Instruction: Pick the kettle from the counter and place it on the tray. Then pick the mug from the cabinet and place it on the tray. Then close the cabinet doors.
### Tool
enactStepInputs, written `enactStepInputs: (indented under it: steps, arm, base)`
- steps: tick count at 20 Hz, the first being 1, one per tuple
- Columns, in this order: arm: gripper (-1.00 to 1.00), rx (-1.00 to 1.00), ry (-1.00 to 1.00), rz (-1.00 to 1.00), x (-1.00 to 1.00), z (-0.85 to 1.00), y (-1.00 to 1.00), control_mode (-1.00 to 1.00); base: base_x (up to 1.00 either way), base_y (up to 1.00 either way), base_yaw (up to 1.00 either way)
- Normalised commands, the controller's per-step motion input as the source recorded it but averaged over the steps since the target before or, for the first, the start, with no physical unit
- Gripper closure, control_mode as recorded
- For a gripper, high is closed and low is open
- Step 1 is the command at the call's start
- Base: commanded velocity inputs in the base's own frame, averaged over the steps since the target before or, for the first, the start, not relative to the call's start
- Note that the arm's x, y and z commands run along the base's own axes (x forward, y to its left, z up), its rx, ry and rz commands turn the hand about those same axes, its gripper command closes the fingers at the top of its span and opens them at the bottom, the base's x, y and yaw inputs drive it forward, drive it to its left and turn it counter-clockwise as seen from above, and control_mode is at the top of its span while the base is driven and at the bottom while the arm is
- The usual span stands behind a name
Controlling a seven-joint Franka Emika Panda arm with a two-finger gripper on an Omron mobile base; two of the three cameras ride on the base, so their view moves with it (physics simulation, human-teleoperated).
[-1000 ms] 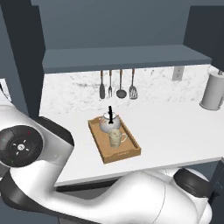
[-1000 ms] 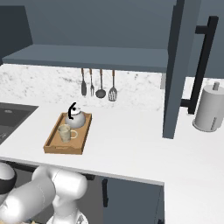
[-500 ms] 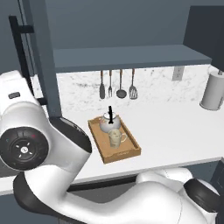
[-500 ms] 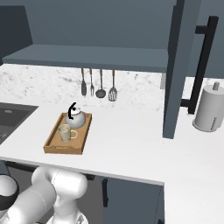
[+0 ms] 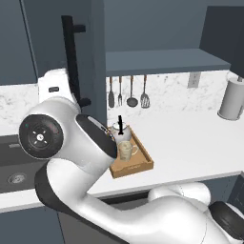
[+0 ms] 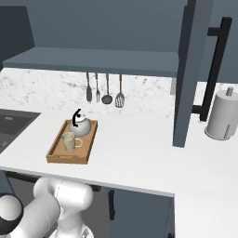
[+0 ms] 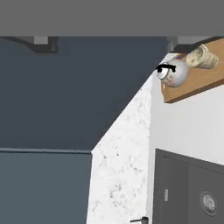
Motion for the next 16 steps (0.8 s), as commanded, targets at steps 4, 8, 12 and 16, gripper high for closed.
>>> enactStepInputs:
  steps: [4, 8, 12, 16]
  arm:
    - [-1.00, 0.00, 0.00, -0.23, 0.52, -0.01, -0.72, -1.00]
    - [-1.00, 0.00, 0.00, -0.22, 0.56, -0.08, -0.71, -1.00]
    - [-1.00, 0.00, 0.00, -0.23, 0.55, -0.12, -0.71, -1.00]
    - [-1.00, 0.00, 0.00, -0.21, 0.58, -0.12, -0.71, -1.00]
  base:
    - [0.00, 0.00, 0.00]
    - [0.00, 0.00, 0.00]
    - [0.00, 0.00, 0.00]
    - [0.00, 0.00, 0.00]
